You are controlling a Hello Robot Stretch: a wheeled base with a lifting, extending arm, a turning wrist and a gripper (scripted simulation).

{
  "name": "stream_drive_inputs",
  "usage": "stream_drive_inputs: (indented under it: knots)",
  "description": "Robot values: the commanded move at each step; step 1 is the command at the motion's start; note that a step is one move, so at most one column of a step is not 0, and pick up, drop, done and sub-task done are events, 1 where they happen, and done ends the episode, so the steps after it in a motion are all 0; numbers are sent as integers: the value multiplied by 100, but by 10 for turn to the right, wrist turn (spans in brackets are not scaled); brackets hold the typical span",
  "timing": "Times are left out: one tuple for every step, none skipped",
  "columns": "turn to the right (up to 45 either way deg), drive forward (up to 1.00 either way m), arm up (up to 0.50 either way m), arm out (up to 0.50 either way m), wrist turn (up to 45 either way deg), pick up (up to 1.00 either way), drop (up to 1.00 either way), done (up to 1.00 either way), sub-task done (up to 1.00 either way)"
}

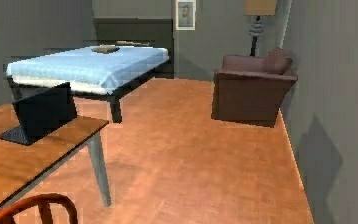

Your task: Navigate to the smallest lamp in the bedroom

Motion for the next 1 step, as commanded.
stream_drive_inputs:
  knots:
    - [0, 100, 0, 0, 0, 0, 0, 0, 0]
